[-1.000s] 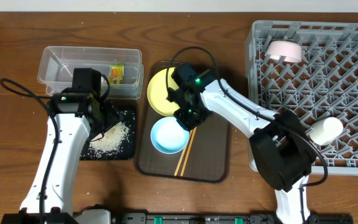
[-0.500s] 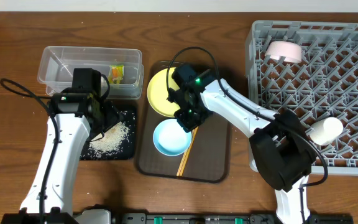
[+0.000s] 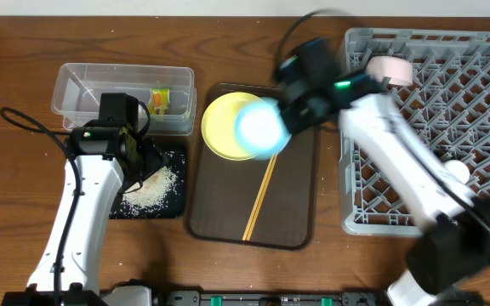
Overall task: Sort waste into correct bins and load items into the dishwasher rack
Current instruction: 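Carry the blue bowl right and place it in the rack, then move the right gripper to the chopsticks and grasp one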
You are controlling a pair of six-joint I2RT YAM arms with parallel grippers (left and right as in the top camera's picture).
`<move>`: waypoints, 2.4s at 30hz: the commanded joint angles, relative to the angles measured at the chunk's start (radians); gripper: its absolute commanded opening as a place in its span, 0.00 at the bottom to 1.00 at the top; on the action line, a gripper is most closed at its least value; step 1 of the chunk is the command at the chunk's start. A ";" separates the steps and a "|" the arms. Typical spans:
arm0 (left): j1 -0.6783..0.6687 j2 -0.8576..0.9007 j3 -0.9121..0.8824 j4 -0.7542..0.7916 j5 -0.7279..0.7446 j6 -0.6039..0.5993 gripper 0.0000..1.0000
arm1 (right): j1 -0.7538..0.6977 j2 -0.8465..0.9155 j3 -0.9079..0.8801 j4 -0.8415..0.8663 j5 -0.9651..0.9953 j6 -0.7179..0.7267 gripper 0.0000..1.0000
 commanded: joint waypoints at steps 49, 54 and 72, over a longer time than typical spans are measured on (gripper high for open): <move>0.005 0.006 0.012 0.003 -0.009 -0.001 0.90 | -0.483 0.256 0.015 0.278 1.159 -0.003 0.01; 0.005 0.006 0.012 0.003 -0.009 -0.001 0.90 | -0.449 0.256 0.015 0.238 1.127 0.038 0.01; 0.005 0.006 0.012 0.003 -0.009 -0.001 0.90 | -0.401 0.196 0.016 0.020 0.779 0.193 0.49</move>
